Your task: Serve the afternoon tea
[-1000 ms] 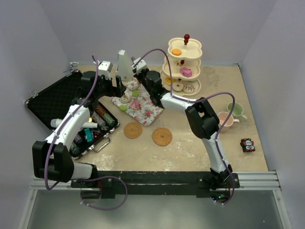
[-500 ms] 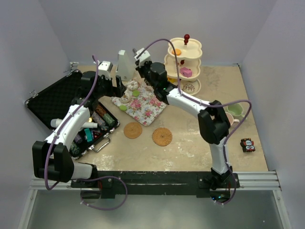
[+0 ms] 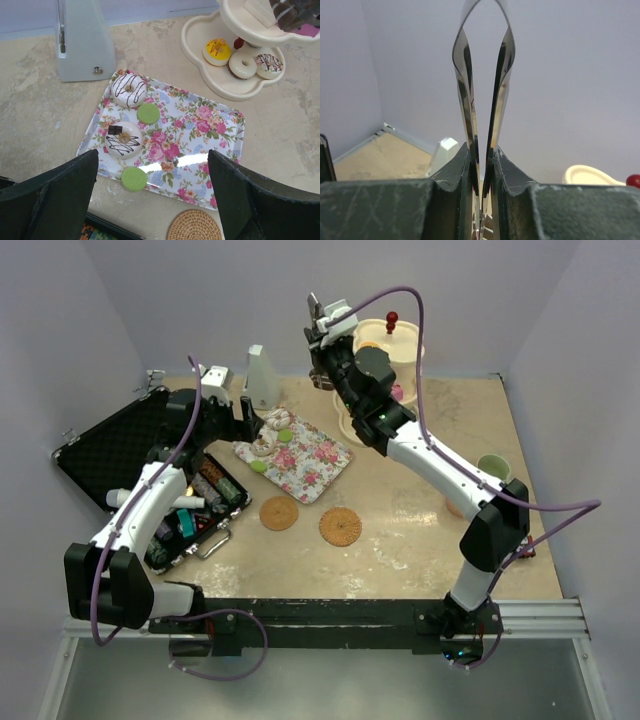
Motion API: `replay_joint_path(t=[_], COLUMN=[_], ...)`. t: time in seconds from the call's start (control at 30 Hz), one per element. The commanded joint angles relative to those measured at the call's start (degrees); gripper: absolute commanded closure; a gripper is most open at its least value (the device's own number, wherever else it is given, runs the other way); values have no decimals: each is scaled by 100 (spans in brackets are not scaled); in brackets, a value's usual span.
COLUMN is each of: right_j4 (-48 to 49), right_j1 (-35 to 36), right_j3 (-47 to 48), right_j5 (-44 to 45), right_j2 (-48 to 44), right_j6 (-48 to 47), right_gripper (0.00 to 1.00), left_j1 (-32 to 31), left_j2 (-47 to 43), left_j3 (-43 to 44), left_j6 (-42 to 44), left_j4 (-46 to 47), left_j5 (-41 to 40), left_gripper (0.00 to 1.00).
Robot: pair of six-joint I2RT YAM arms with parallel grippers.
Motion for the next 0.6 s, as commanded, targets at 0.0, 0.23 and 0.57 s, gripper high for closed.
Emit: replay_joint_path(t=[0.0, 0.23, 0.57], right_j4=[-153, -162, -303], right_j1=[3, -182, -340], right_j3=[24, 261, 692], right_j5=[473, 376, 280], right_j2=[156, 526, 781], right_j6=[-79, -237, -545], right_gripper=[100, 100, 100], left_j1=[5, 14, 14], left_j2=[-159, -150, -115], left_j3=[61, 53, 53], left_j6=[-103, -68, -68], left_j4=[189, 181, 172], left_j5=[79, 18, 36], left_gripper=[5, 5, 5])
